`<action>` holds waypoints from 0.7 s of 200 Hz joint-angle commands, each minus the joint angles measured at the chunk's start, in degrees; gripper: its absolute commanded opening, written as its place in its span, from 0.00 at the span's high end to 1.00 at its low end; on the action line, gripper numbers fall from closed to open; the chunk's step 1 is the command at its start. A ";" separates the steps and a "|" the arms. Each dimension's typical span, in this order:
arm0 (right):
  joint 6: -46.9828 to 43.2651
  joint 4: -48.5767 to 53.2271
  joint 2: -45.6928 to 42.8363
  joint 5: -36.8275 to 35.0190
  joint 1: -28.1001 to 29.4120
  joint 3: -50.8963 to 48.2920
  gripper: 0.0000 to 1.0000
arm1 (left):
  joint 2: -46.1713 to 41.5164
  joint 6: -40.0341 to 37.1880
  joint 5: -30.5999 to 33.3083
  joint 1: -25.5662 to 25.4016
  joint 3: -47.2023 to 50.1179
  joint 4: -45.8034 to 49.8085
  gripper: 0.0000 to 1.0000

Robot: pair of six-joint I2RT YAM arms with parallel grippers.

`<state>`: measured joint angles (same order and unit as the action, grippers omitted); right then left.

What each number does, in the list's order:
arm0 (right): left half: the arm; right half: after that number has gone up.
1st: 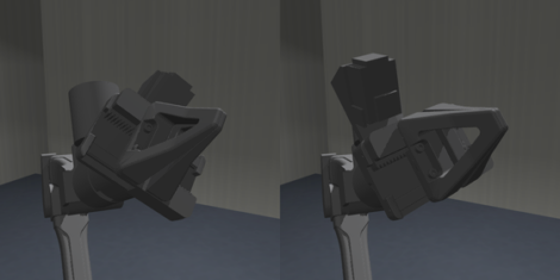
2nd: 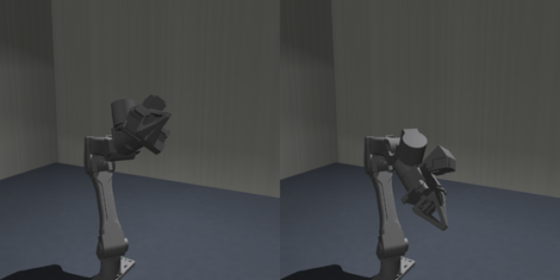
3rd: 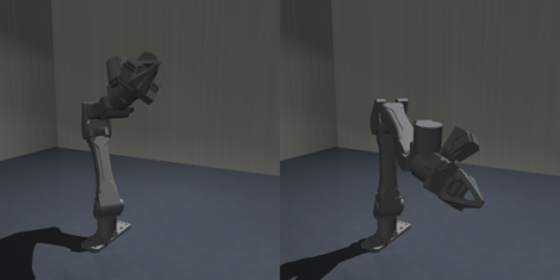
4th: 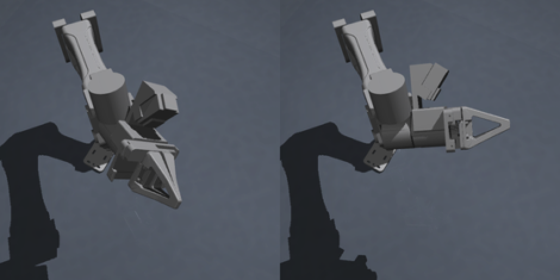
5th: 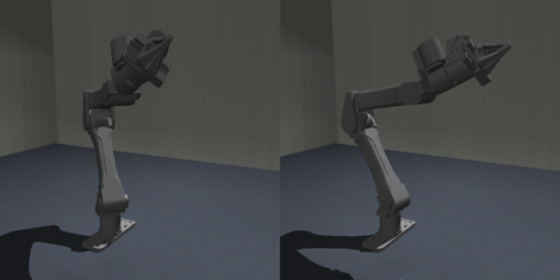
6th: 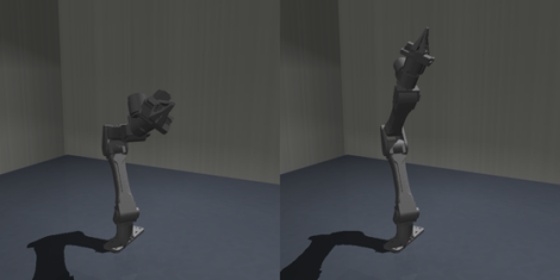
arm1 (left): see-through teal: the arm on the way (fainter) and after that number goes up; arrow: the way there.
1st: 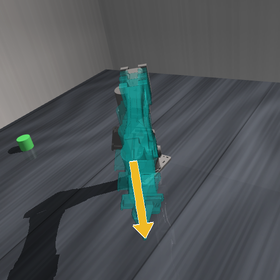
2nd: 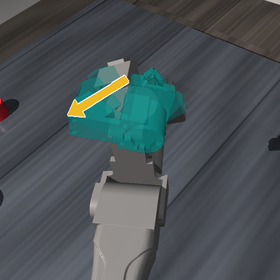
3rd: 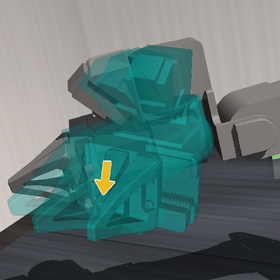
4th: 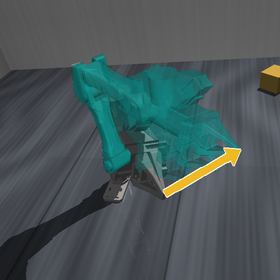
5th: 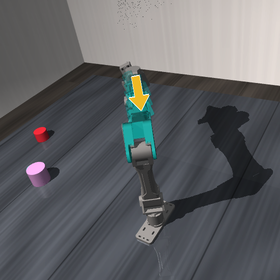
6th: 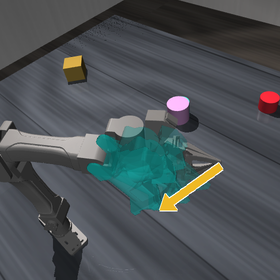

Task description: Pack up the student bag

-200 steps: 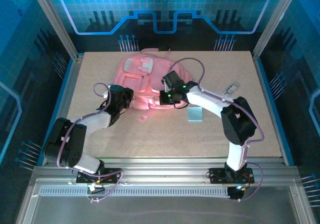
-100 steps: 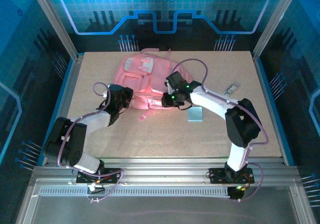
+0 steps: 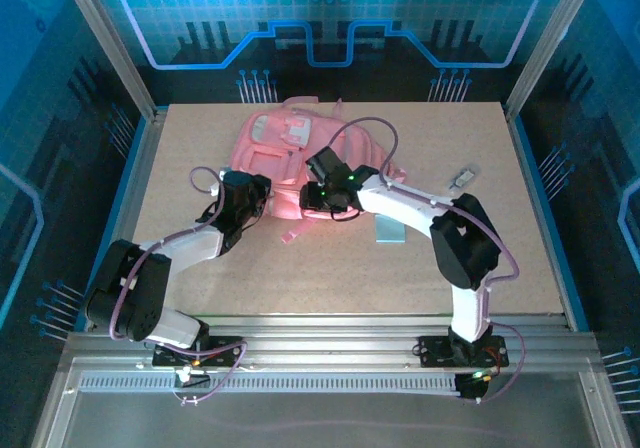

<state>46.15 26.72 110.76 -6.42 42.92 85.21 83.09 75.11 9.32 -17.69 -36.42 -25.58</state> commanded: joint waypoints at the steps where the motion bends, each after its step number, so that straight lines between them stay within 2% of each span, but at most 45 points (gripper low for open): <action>1: 0.19 2.12 3.46 -7.04 1.77 5.75 0.51 | -2.94 0.55 -1.83 -1.41 0.26 -5.32 1.00; 16: 0.35 5.75 5.34 -9.66 2.15 8.15 0.57 | -3.04 0.56 -1.76 -1.41 0.30 -5.51 1.00; 50: -1.42 5.23 4.15 -11.40 1.58 5.75 0.84 | -3.15 0.00 -1.07 -1.37 0.44 -5.22 1.00; 86: -5.59 0.82 0.55 -8.02 -0.17 0.43 0.99 | -2.52 -0.01 -0.40 -1.25 0.31 -5.60 1.00; 140: -13.70 0.35 -2.28 -2.64 -5.12 -3.65 1.00 | -1.99 -2.33 -1.12 0.67 -1.47 -3.91 1.00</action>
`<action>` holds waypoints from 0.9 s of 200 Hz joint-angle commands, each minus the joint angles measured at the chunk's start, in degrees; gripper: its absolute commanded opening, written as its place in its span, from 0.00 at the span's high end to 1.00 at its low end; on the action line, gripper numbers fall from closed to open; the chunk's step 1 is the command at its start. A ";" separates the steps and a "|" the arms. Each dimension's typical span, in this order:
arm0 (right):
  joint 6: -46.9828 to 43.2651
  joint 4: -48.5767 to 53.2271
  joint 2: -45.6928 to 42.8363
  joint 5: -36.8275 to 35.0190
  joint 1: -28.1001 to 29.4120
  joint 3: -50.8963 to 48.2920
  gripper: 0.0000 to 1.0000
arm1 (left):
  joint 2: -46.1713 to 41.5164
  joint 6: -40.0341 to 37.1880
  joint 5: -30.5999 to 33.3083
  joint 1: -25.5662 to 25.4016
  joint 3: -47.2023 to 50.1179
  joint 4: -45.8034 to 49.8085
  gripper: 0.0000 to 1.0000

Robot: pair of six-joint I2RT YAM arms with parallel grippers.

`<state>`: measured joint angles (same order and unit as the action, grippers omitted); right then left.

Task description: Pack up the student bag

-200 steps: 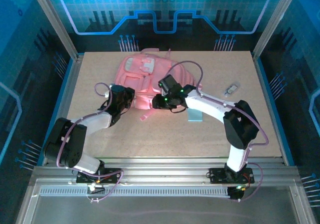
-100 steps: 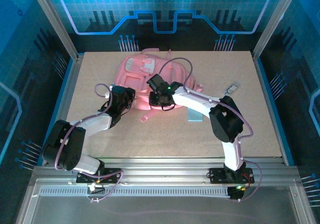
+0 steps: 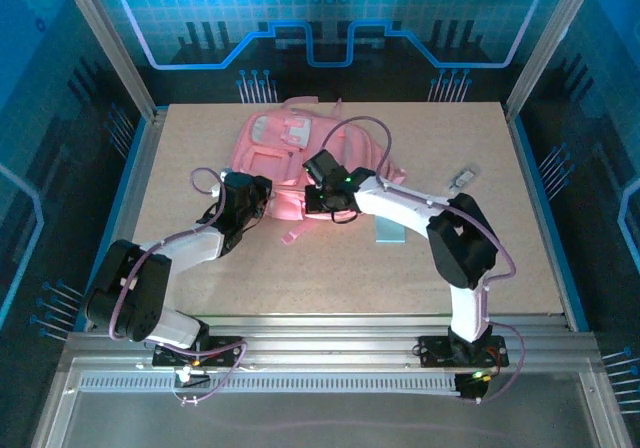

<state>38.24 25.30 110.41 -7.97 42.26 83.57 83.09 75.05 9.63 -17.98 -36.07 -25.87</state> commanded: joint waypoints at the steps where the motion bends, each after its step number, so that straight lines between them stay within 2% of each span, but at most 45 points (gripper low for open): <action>1: -6.02 1.90 -1.94 -1.00 -4.55 -1.97 1.00 | -1.98 -2.36 -1.49 1.07 -1.90 -3.47 1.00; 39: -13.50 9.98 -2.16 1.94 -8.37 -2.24 1.00 | -1.37 -5.16 -2.93 4.29 -3.49 -1.45 1.00; 74: -15.69 11.03 -4.94 4.00 -13.09 -6.68 1.00 | -1.44 -6.13 -3.46 4.62 -4.42 -0.09 1.00; 105: -19.67 14.50 -6.21 -0.66 -16.28 -6.38 1.00 | -0.90 -7.55 -4.24 5.38 -5.44 1.17 1.00; 141: -22.62 18.13 -5.64 -4.13 -22.03 -2.39 1.00 | 2.55 -9.87 -9.35 8.31 -8.03 2.05 1.00; 180: -24.06 18.96 -4.11 3.00 -22.43 0.75 1.00 | 11.11 -13.03 -13.94 11.48 -13.81 0.53 1.00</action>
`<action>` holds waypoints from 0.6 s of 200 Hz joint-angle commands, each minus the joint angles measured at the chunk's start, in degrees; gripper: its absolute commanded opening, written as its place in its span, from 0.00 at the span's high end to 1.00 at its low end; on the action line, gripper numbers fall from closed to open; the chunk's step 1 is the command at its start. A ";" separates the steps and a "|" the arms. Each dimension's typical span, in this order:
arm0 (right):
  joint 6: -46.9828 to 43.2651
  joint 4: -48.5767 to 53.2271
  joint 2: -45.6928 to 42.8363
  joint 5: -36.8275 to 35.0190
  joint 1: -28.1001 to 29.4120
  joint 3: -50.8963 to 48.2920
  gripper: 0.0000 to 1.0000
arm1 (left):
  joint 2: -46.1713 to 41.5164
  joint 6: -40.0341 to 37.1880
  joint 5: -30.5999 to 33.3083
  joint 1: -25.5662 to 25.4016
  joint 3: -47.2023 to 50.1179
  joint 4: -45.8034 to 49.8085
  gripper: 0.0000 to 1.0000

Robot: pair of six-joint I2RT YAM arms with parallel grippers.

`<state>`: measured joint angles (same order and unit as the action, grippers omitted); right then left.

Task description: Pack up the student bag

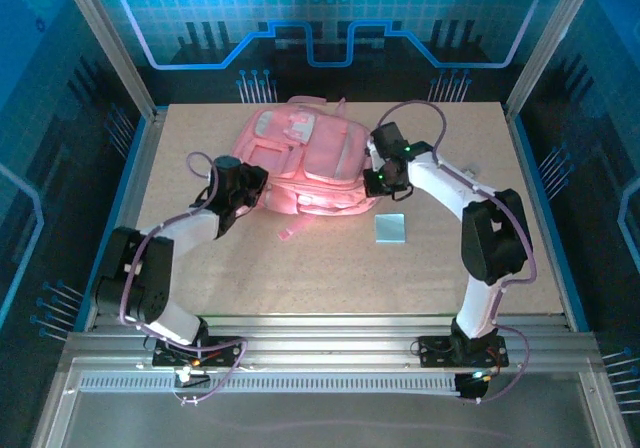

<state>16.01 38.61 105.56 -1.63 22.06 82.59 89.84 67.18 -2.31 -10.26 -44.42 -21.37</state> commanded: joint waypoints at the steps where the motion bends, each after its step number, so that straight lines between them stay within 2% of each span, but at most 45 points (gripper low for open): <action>1: -1.84 5.58 0.76 -3.27 -2.18 1.76 1.00 | 4.63 -5.27 -2.14 3.80 -5.65 -4.05 1.00; 32: -1.29 3.97 2.53 0.55 -0.81 1.66 1.00 | 12.01 -8.66 -7.40 6.07 -13.65 -4.45 0.98; 42: -0.28 2.58 2.89 5.32 -0.34 1.27 1.00 | 13.67 -9.77 -9.58 6.99 -16.65 -2.47 0.78; 55: 1.13 0.78 3.52 10.22 1.07 1.24 1.00 | 14.70 -10.59 -11.52 7.92 -19.46 1.33 0.45; 79: 2.84 -1.73 5.74 16.03 4.37 2.92 1.00 | 11.23 -11.38 -12.28 8.27 -19.32 6.94 0.02; 101: 3.78 -2.21 9.34 20.40 7.01 7.27 1.00 | 3.61 -9.51 -8.40 7.10 -13.33 11.10 0.01; 120: 3.94 -2.03 11.97 23.38 9.14 11.87 1.00 | -2.92 -3.48 -4.98 4.62 -4.45 7.29 0.01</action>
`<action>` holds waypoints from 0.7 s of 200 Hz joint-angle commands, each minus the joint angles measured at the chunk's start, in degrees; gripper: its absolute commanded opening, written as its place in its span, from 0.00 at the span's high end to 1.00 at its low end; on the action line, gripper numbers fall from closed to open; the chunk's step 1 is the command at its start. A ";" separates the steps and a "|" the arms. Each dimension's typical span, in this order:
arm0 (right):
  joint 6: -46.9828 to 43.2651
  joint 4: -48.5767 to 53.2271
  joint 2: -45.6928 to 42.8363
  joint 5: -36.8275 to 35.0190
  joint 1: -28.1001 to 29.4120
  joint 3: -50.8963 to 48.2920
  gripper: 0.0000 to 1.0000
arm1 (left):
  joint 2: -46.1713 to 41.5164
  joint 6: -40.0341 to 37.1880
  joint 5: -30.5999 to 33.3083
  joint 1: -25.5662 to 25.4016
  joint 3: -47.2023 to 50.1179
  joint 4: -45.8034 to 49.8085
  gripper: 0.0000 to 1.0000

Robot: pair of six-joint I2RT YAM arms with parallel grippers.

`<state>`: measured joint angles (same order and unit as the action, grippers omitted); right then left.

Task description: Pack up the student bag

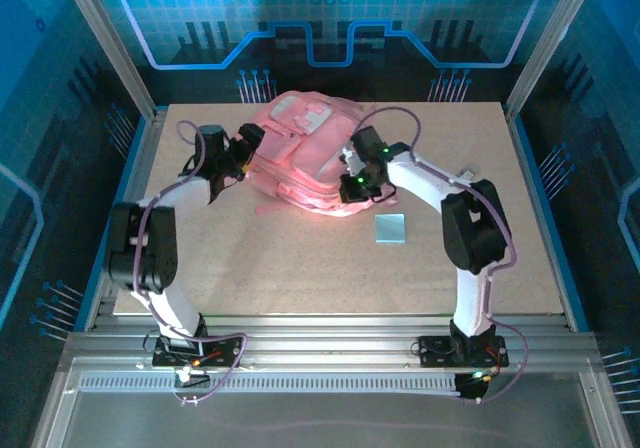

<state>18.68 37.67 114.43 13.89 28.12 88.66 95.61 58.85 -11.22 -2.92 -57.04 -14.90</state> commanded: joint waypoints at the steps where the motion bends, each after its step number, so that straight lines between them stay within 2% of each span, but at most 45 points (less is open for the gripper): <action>1: 1.27 -1.10 3.22 7.97 3.21 5.98 1.00 | -9.04 5.26 4.11 -2.89 8.60 0.61 0.01; 33: 0.99 0.06 5.19 10.43 5.88 11.70 1.00 | -12.16 13.73 8.57 -9.74 17.31 -5.76 0.01; 64: 2.95 -2.01 3.55 14.53 6.62 9.37 1.00 | -6.09 17.24 8.63 -12.46 17.46 -11.22 0.02; 78: 3.28 -2.87 2.20 14.02 7.24 7.46 1.00 | -2.58 18.41 8.43 -12.83 17.15 -15.17 0.09; 92: 3.76 -3.33 1.26 13.29 7.88 5.67 1.00 | 0.73 18.51 8.75 -13.08 16.69 -19.68 0.24; 107: 2.63 -1.62 0.85 11.32 8.80 4.91 1.00 | 3.51 18.49 8.34 -13.08 16.26 -23.93 0.55; 122: 0.19 0.96 -0.27 5.60 9.71 3.81 1.00 | 5.31 17.65 7.80 -13.08 15.59 -26.05 0.81; 136: -1.60 3.92 -1.11 0.80 9.58 2.95 1.00 | 5.99 16.68 6.42 -13.08 15.16 -26.36 0.99; 140: -1.94 4.90 -1.22 -0.54 9.36 2.86 1.00 | 5.99 16.39 5.92 -13.08 15.05 -26.40 1.00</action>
<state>20.34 33.58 117.93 18.00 35.42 93.19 98.78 75.75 -5.19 -16.19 -40.03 -37.08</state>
